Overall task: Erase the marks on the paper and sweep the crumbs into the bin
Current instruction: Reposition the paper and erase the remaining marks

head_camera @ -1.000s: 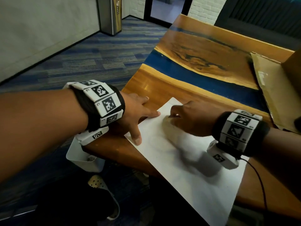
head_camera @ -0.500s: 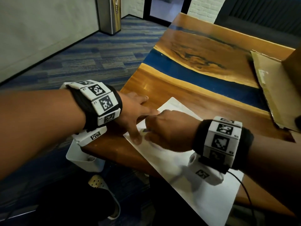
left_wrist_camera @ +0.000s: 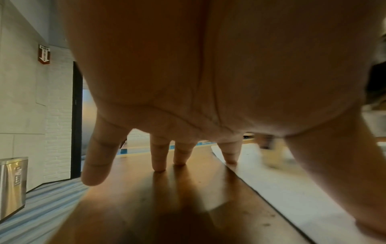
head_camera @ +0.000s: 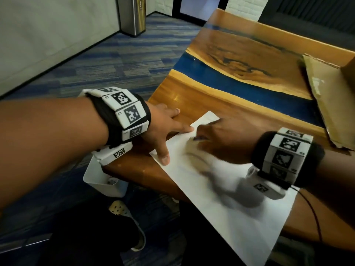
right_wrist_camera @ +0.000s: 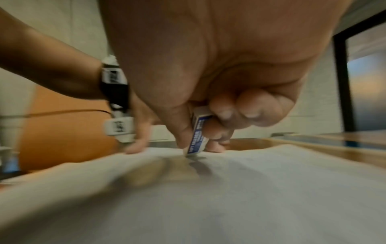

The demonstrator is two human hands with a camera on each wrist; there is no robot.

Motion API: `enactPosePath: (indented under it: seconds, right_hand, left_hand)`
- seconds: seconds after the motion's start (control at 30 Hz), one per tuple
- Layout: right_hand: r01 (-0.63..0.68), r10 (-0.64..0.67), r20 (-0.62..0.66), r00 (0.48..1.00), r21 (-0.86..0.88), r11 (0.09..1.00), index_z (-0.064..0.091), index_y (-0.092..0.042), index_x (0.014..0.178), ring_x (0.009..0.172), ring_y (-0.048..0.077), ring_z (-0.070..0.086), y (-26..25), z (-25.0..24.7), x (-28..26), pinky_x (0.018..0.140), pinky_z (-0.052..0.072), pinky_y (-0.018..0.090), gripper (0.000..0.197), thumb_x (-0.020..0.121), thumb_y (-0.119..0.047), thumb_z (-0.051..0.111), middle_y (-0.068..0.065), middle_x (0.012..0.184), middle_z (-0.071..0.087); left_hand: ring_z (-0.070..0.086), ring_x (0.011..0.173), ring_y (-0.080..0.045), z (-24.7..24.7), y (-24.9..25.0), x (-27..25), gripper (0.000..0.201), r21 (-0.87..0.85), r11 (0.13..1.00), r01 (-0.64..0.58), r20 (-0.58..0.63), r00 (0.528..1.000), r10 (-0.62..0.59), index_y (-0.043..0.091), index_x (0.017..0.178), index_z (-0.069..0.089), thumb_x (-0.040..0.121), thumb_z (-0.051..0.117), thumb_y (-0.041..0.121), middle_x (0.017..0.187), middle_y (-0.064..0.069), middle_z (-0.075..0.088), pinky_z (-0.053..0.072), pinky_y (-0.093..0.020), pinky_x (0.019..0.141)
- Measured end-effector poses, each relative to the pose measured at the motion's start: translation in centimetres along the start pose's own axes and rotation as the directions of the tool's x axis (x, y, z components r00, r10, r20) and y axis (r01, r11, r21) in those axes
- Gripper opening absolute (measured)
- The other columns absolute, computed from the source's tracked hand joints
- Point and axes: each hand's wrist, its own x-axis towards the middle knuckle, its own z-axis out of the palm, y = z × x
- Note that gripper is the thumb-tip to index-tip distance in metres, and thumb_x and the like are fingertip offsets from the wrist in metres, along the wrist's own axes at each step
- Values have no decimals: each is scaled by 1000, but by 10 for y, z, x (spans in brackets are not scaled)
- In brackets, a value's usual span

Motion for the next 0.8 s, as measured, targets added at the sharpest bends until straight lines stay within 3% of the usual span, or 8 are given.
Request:
enactPosePath:
  seconds: [0.1,0.27,0.37,0.47,0.53,0.63,0.7,0.8]
  right_hand:
    - [192,-197,69,978,70,979,58,-31,120,95,20,61,-15,7,-14,83,54,41,30,102,-48,43,-5,111,65]
    - [-134,133,-21,991,-19,991,59,-33,112,90,22,60,39,7,-2,81,55,43,30,99,-54,42,-2,103,67]
    - [-152,150,-39,988,-39,988,60,-29,108,82,21,58,37,12,-1,75,54,38,33,99,-54,41,-1,95,65]
    - [-206,205,-46,978,-24,978,61,-27,104,77,20,56,39,14,0,69,52,33,35,99,-55,40,-1,90,62]
    - [-224,223,-42,974,-23,974,60,-26,101,76,20,55,44,15,2,67,50,32,35,99,-54,40,0,88,60]
    - [-225,221,-63,973,-67,972,56,-25,95,73,21,53,37,10,1,62,48,32,32,98,-52,39,2,86,58]
    - [-149,147,-45,988,-61,987,55,-24,101,75,23,55,19,7,-7,57,42,31,30,99,-50,39,2,90,60]
    - [151,-151,14,988,29,988,55,-27,111,82,26,60,-20,11,-22,65,48,35,30,100,-50,41,0,100,65]
  left_hand:
    - [-4,154,-33,-4,-1,0,120,19,1000,6,25,1000,-7,61,150,-10,66,75,74,168,2,-17,17,-62,119]
    - [5,154,-36,-13,5,-1,119,84,996,25,50,998,-29,58,152,-8,71,78,67,169,1,-10,24,-62,118]
    - [13,153,-34,-17,6,-6,107,103,994,27,7,1000,-27,52,156,4,81,79,47,170,2,-1,31,-58,115]
    - [24,148,-26,-11,8,-16,76,67,996,-53,-123,991,61,42,155,28,91,68,31,165,4,16,37,-50,113]
    - [26,146,-21,0,13,-20,79,11,995,-99,-149,984,99,35,156,29,88,66,52,163,5,20,36,-47,114]
    - [12,153,-20,15,19,-20,117,-18,997,-71,-126,990,68,33,160,11,68,56,89,169,9,3,26,-52,119]
    - [4,155,-19,21,18,-17,127,-9,998,-58,-132,990,56,32,161,4,62,56,93,169,9,-6,22,-56,119]
    - [1,155,-19,22,16,-14,130,1,998,-62,-138,988,62,31,161,0,62,61,90,169,8,-10,21,-56,119]
